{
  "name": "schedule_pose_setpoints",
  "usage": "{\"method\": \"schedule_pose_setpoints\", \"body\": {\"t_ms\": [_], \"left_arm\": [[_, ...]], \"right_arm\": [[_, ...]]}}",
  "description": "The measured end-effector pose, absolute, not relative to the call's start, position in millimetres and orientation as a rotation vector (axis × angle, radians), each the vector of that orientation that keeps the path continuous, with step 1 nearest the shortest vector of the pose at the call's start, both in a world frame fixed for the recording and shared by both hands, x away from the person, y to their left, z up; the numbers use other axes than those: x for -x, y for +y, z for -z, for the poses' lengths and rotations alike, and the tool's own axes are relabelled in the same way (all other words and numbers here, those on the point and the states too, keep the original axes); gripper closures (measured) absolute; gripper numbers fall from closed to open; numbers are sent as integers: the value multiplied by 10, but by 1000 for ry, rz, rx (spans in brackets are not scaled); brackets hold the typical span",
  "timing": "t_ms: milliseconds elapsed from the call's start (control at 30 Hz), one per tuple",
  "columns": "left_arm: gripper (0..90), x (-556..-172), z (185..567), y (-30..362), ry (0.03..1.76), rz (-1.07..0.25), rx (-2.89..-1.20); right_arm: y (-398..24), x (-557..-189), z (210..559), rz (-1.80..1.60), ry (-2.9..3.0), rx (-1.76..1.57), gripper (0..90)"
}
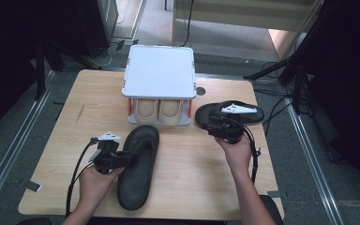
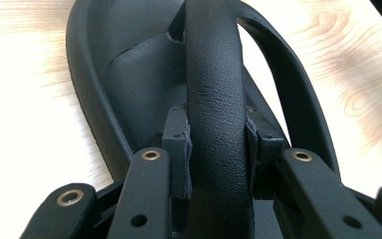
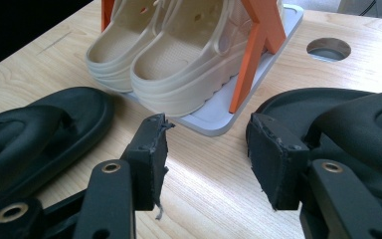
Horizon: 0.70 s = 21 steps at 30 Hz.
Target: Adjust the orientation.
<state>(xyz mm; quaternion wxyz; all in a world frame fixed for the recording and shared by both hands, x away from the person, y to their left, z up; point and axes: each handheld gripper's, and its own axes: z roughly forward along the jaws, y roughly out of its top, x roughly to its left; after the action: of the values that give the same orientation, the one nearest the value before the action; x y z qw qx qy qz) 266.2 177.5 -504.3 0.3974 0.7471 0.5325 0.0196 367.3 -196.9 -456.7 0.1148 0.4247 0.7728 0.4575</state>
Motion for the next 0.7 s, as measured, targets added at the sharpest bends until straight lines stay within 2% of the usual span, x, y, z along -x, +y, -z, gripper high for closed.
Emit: {"method": "schedule_pose_setpoints", "body": {"t_ms": [467,533,600,700], "left_arm": [[671,-2718,5207,1702,1328,-68,-1925],[586,-2723,5189,1712,1316,-67,-1924],[538,-2728,5150,1730,1311,-72,-1925],[521,-2733,5067,1762,1302,-67,-1912]], "right_arm": [[-2052,-3650,4559,-1338,2240,-1252,511],[-2073,-3653,4560,-1341,2236,-1259,511],[-2092,-3654,4558,-1339,2230,-1263,511],[-2127,-3651,4555,-1345,2222,-1276,511]]}}
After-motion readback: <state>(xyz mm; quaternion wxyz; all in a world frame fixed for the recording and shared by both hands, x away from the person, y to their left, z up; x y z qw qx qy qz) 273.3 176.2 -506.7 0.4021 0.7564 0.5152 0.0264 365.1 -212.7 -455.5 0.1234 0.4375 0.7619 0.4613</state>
